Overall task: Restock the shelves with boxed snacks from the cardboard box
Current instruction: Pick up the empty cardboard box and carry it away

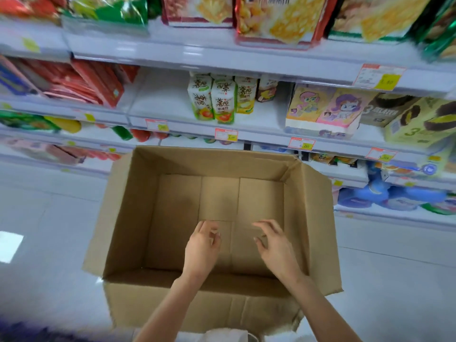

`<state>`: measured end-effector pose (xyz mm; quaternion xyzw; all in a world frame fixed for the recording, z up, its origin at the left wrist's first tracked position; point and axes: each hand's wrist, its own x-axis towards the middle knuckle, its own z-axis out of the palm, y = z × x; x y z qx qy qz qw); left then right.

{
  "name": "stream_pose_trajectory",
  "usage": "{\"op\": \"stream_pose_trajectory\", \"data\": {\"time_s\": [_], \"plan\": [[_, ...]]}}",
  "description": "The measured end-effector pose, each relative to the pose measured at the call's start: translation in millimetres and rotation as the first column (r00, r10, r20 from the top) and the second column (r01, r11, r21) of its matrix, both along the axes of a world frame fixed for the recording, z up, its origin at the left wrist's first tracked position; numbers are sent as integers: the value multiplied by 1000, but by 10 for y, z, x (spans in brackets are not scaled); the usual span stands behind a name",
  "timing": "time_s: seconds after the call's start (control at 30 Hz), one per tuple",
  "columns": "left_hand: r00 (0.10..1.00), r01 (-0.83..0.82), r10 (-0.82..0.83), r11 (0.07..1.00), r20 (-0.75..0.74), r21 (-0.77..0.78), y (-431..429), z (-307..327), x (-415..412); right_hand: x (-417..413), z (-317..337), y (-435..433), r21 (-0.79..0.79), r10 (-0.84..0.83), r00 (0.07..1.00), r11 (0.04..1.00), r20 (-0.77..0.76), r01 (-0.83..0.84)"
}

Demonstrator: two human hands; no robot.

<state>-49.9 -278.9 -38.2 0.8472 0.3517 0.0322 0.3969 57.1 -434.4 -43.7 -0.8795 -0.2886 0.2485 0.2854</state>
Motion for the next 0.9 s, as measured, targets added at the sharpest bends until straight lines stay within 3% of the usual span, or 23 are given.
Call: {"op": "stream_pose_trajectory", "data": {"time_s": [0.43,0.6,0.9], "plan": [[1000,8,-8,997,-1,-75,292,166,-253,-404,221,101,-76,46,996,996,-74,-52],[999,-19,21,997,36,-78,223,253,-200,-266,354,245,-96,144,987,984,-67,-150],[964,-264,265,961,1,-84,-118,215,-5,251,366,392,-98,417,907,901,-60,-422]]}}
